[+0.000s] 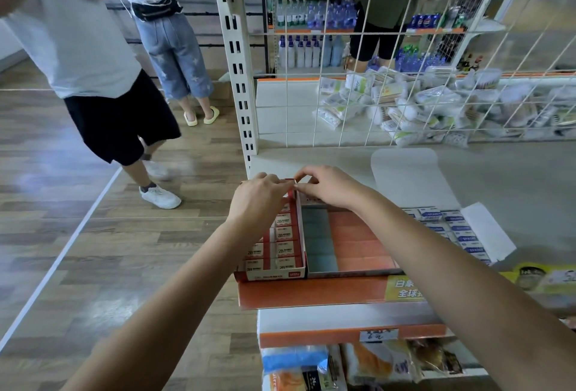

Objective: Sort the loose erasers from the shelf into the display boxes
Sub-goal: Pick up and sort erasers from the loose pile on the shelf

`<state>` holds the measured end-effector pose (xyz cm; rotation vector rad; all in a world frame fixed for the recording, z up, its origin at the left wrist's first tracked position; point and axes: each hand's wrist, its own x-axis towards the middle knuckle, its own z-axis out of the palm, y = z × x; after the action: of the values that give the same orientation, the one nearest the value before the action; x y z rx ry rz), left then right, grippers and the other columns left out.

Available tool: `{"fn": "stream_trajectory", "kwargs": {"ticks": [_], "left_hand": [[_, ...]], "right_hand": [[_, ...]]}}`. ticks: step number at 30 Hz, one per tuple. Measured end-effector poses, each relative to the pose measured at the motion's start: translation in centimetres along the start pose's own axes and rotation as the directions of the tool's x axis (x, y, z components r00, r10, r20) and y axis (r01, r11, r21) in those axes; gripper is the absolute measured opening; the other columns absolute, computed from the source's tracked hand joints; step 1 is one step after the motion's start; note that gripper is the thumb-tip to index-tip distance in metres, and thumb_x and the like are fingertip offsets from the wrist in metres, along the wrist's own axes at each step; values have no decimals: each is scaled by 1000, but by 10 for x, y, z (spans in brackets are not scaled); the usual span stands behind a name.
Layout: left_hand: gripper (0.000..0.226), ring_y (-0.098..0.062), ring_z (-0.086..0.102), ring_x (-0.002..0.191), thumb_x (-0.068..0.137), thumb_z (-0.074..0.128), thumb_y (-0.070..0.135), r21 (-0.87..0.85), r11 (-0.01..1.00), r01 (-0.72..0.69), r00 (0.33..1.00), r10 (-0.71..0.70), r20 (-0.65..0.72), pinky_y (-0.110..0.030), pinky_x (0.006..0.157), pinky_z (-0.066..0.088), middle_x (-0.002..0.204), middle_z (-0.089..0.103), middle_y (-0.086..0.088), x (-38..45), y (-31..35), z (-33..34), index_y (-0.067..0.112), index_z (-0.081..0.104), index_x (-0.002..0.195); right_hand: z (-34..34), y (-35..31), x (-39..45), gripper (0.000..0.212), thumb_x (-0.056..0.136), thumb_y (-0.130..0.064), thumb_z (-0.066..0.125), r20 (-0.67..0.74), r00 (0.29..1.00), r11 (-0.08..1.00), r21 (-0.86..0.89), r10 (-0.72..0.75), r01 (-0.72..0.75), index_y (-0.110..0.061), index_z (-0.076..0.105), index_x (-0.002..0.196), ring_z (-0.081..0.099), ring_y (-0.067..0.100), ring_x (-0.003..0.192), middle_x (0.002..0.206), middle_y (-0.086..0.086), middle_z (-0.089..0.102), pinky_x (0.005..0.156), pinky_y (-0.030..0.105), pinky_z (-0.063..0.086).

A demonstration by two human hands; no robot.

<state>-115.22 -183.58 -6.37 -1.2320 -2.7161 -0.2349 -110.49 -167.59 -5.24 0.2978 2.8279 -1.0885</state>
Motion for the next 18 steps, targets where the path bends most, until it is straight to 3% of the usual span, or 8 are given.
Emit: {"fn": "stream_trajectory", "kwargs": {"ticks": [7,10,14,18], "left_hand": [[17,-18,52,93,94,51,21,107,994,24,999,-29,43,-30,71,48,98,63,3,-1,0,1,18,67,101],[23,-18,52,92,96,47,24,65,997,29,999,-31,34,-31,70,47,98,62,2,-1,0,0,18,68,100],[23,-17,54,94,96,48,29,10,999,37,997,-37,61,-30,73,48,102,63,2,0,0,-6,22,69,105],[23,-10,57,78,92,52,37,10,1000,27,996,-27,83,-25,67,50,90,63,6,8,-3,-16,25,66,105]], "right_hand": [[1,0,-2,26,92,-36,55,-10,1000,1000,-5,-7,7,-22,59,114,63,24,77,90,9,68,65,28,44],[1,-1,-3,26,92,-37,55,-13,1000,1000,-9,-9,9,-23,59,114,64,26,81,91,7,67,68,29,46],[-2,-3,-3,28,93,-38,54,1,1000,999,-33,-9,9,-23,58,116,56,13,66,84,-3,62,55,22,39],[-16,-7,-7,31,92,-37,54,63,997,991,-123,-41,48,-24,56,121,61,15,91,112,0,64,72,26,44]]}}
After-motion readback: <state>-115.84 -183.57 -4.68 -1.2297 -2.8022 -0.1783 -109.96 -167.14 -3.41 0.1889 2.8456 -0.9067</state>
